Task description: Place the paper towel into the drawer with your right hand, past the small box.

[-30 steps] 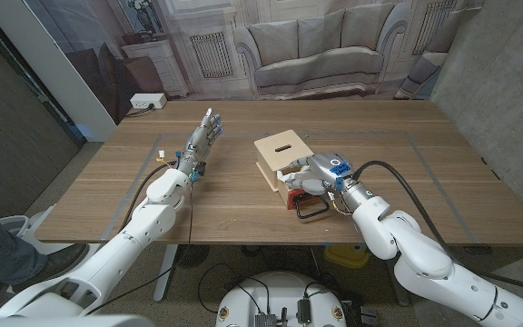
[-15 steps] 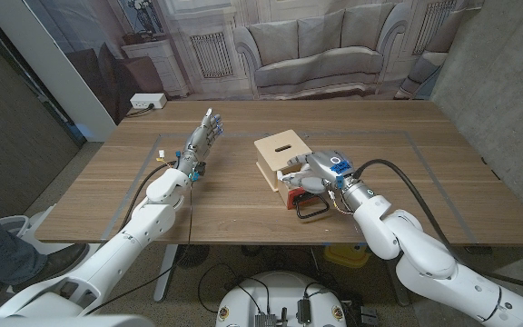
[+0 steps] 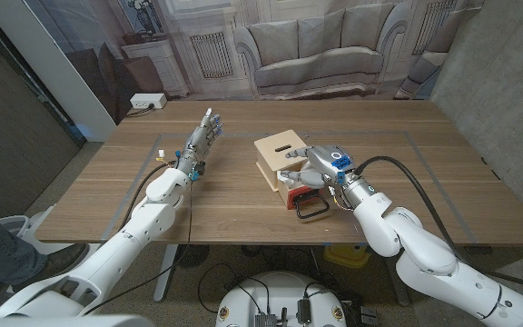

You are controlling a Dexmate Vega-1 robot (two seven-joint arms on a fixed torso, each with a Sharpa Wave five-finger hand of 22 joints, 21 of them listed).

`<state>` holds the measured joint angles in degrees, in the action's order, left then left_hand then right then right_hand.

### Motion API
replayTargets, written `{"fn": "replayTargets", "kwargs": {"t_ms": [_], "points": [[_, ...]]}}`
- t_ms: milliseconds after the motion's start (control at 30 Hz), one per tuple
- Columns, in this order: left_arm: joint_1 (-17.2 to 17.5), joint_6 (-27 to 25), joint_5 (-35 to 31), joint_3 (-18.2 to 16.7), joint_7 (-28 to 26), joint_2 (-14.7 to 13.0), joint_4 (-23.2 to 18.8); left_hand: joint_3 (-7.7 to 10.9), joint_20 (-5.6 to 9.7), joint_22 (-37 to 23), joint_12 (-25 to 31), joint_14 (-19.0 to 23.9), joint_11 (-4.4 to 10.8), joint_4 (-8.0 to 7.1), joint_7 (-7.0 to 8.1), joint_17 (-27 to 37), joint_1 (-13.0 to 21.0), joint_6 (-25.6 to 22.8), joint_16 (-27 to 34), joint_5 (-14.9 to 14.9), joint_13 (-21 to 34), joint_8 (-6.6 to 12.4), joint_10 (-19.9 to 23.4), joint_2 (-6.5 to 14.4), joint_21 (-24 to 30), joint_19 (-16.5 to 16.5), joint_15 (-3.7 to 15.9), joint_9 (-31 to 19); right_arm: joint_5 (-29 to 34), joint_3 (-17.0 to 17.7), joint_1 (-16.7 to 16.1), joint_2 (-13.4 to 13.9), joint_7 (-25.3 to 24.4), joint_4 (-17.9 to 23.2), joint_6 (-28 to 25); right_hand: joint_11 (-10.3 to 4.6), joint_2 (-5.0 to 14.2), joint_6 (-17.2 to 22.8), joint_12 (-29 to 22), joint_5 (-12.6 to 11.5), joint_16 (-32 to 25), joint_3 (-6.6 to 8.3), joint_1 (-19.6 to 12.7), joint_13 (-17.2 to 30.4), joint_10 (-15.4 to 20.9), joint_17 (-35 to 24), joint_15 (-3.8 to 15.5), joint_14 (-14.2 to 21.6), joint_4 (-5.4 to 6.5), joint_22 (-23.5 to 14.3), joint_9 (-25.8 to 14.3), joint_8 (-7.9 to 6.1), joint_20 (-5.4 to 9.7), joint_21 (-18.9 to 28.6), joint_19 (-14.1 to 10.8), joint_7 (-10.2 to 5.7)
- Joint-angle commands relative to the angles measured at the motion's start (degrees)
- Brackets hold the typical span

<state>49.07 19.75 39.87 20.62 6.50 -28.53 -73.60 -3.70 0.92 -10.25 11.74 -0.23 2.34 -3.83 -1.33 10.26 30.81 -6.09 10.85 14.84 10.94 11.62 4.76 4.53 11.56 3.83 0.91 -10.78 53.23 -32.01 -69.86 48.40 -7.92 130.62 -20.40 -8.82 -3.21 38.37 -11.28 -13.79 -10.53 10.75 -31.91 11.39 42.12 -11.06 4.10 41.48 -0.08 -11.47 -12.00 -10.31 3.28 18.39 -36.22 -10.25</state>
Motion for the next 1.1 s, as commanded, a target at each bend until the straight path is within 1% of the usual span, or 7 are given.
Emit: {"fn": "replayTargets", "kwargs": {"t_ms": [33,200,500,1100], "points": [[-0.7,0.1,0.2,0.0,0.9,0.1,1.0,-0.41,0.07,-0.1,0.0,0.1,-0.29,-0.01,-0.02,0.2,0.4,-0.4,-0.1,-0.2,0.1,-0.02,0.4,0.0,-0.1,0.4,-0.06,-0.2,0.1,0.4,0.1,-0.7,-1.5,0.6,0.6,-0.11,-0.07,-0.4,-0.2,-0.3,-0.1,-0.09,0.3,0.0,-0.1,-0.1,5.82,-0.2,0.14,0.0,-0.2,-0.41,3.74,-0.2,0.3,-0.24],[-0.9,0.0,0.3,0.0,1.3,0.0,1.3,-0.44,0.09,-0.1,0.0,0.1,0.01,0.00,-0.08,0.2,0.4,-0.4,-0.1,-0.2,0.1,-0.02,0.3,0.0,-0.1,0.5,-0.05,-0.2,0.6,0.5,0.2,-0.9,-1.8,0.9,0.5,-0.09,-0.02,-0.4,-0.3,-0.4,-0.2,-0.10,0.4,0.0,0.0,-0.1,5.83,-0.3,0.17,0.0,-0.2,-0.47,3.74,-0.2,0.2,-0.19],[-1.2,0.1,0.4,0.1,2.0,0.1,1.7,-0.50,0.01,-0.1,0.0,0.1,-0.15,0.02,-0.15,0.2,0.5,-0.4,-0.1,-0.2,0.1,-0.03,0.4,0.1,-0.1,0.5,-0.13,-0.2,1.1,0.9,0.2,-1.0,-1.6,1.8,0.6,-0.05,0.10,-0.3,-0.4,-0.5,-0.2,-0.12,0.5,0.0,-0.1,-0.1,5.89,-0.3,0.21,0.0,-0.2,-0.63,3.73,-0.2,0.2,-0.08],[0.3,-0.2,0.6,-0.3,1.4,-0.8,-0.5,-0.62,-0.03,-0.1,0.0,0.2,-0.28,0.06,-0.07,0.2,0.6,-0.4,-0.1,-0.2,0.1,-0.03,0.3,0.1,-0.1,0.5,-0.11,-0.2,0.3,2.4,-0.3,-0.8,-1.5,2.8,1.7,-0.07,0.21,0.1,-0.6,-0.8,-0.3,-0.16,0.5,0.0,0.1,-0.1,5.96,-0.3,0.22,0.0,-0.1,-0.98,3.76,-0.3,0.0,0.04]]}}
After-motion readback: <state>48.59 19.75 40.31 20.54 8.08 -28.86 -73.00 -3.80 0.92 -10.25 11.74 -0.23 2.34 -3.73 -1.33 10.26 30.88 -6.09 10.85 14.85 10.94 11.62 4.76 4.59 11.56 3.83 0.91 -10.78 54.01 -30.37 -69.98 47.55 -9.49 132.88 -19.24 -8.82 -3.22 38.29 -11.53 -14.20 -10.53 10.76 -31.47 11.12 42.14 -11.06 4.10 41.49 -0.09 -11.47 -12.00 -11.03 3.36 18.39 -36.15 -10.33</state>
